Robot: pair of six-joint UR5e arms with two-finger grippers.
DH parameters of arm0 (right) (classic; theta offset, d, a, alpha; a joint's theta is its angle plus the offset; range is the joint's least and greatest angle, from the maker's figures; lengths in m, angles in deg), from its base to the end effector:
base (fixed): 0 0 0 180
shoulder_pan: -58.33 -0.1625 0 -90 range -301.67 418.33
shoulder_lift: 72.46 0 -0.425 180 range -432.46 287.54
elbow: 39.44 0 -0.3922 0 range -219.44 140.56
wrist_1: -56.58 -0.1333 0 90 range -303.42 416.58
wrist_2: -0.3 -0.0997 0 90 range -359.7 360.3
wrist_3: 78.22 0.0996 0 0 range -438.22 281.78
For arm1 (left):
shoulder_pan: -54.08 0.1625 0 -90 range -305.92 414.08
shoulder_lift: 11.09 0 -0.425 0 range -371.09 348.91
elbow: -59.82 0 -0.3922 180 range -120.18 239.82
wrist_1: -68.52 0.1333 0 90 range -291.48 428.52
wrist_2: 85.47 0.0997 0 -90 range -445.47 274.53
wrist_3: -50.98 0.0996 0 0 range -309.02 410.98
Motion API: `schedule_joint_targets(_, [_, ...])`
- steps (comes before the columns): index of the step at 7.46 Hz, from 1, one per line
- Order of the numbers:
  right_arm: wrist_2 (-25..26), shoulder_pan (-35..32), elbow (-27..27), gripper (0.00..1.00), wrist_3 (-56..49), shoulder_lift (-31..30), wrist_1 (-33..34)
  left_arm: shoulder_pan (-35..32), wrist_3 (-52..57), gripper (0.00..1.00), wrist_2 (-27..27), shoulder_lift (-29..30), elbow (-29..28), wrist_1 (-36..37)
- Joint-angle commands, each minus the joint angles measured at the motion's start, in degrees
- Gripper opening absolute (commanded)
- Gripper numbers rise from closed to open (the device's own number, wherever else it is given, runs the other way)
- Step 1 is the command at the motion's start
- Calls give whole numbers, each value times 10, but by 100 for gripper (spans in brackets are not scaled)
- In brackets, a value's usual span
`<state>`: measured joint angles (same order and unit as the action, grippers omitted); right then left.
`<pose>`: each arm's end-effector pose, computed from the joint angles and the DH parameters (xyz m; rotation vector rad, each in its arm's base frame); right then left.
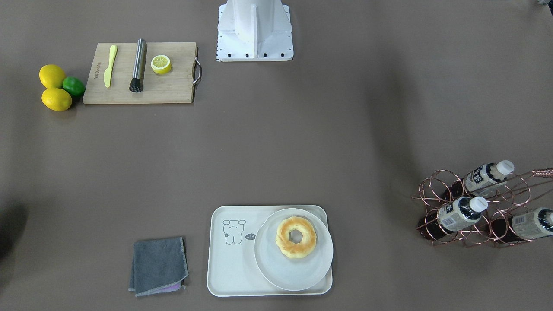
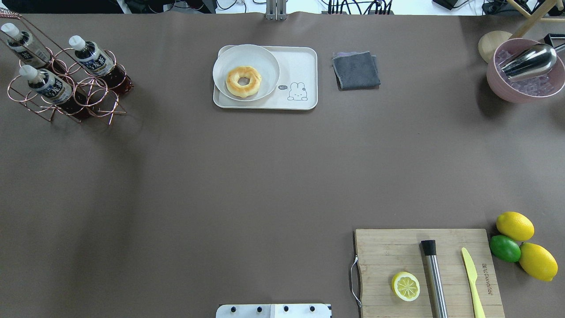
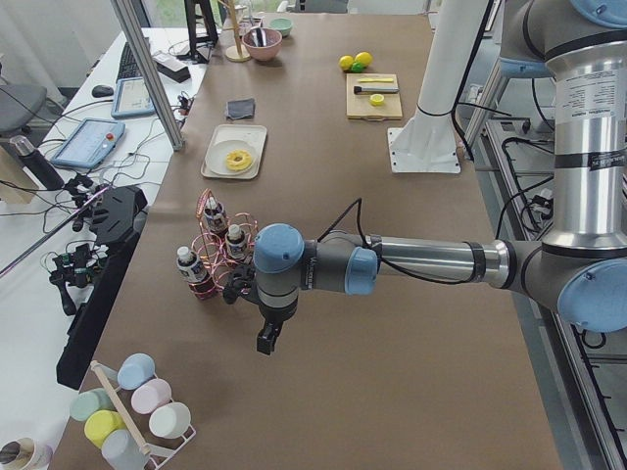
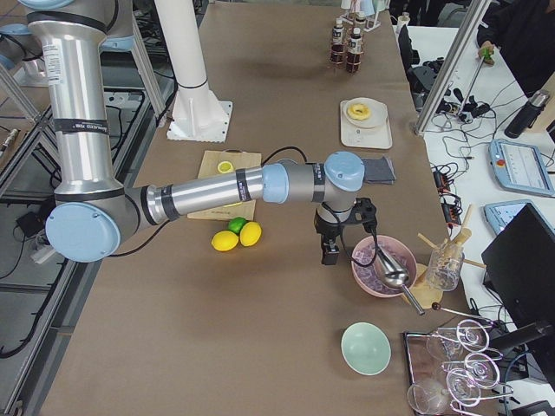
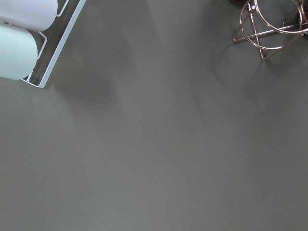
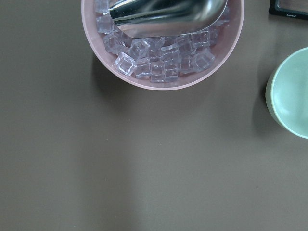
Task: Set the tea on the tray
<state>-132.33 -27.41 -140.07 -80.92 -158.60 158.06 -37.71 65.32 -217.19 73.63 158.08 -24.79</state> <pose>0.0276 -0.5152 0.5563 0.0400 -0.7451 -0.1353 -0.0813 -0.4575 0.6283 0.2064 0.7074 0.2490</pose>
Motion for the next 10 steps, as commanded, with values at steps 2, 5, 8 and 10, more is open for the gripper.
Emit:
schedule_joint_targets(2, [-1, 0, -1, 100, -4, -2, -10, -1, 5, 98, -5, 10, -14, -3])
schedule_joint_targets(5, [-12, 0, -8, 100, -5, -4, -11, -2, -2, 98, -2, 14, -31, -38])
schedule_joint_targets(8, [-12, 0, -10, 100, 0, 0, -10, -1, 0, 98, -6, 33, -53, -40])
schedule_joint_targets(10, [-12, 0, -13, 100, 1, 2, -10, -3, 6, 98, -28, 24, -36, -41])
